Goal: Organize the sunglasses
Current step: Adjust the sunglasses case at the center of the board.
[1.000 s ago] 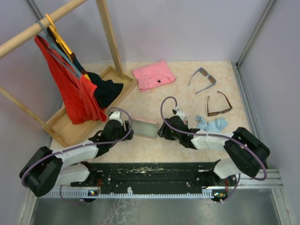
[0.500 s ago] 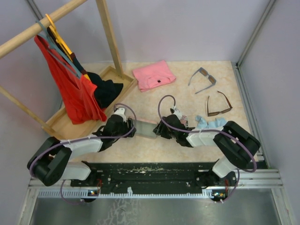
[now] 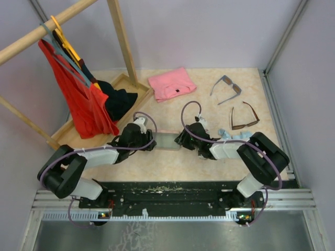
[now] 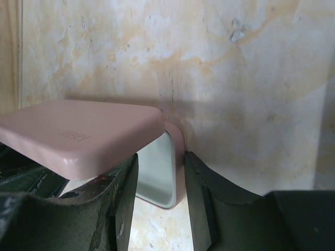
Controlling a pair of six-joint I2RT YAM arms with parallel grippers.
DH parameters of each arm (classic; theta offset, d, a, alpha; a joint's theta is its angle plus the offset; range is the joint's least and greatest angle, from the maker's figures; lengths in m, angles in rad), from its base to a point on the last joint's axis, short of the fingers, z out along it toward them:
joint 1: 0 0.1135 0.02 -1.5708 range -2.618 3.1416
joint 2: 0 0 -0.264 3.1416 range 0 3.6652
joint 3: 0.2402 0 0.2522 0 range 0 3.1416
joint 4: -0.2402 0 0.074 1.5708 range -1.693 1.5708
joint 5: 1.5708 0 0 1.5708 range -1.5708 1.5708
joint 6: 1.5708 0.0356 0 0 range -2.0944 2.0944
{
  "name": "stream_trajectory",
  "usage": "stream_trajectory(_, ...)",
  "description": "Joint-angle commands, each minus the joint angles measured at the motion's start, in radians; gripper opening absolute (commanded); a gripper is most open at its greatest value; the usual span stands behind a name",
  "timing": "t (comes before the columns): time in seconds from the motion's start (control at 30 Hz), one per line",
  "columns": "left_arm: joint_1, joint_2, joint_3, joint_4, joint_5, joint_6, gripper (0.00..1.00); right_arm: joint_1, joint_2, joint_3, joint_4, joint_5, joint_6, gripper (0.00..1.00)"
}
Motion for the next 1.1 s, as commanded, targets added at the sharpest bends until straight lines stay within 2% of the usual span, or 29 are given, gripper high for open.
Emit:
stream_trajectory(0.0,0.005,0.033,0.050,0.028,0.062,0.020,0.59,-0.030,0.043,0.084,0.055,-0.046,-0.048,0.41)
stream_trajectory(0.13,0.005,0.059,0.083,0.019,0.053,0.033,0.60,-0.053,0.085,0.140,0.035,-0.069,-0.088,0.41)
stream_trajectory(0.37,0.016,0.103,0.140,-0.023,-0.031,0.038,0.68,-0.081,0.153,0.218,-0.016,-0.052,-0.150,0.42)
stream_trajectory(0.57,0.027,0.085,0.150,-0.055,-0.070,0.013,0.81,-0.085,0.108,0.226,-0.094,0.015,-0.222,0.52)
stream_trajectory(0.83,0.027,-0.097,0.101,-0.158,-0.112,-0.038,0.89,-0.087,-0.084,0.173,-0.194,0.064,-0.286,0.60)
stream_trajectory(0.97,0.027,-0.257,0.090,-0.256,-0.105,-0.073,0.95,-0.087,-0.235,0.116,-0.224,0.064,-0.318,0.61)
stream_trajectory(1.07,0.027,-0.370,0.139,-0.346,-0.081,-0.076,1.00,-0.088,-0.342,0.093,-0.265,0.090,-0.331,0.63)
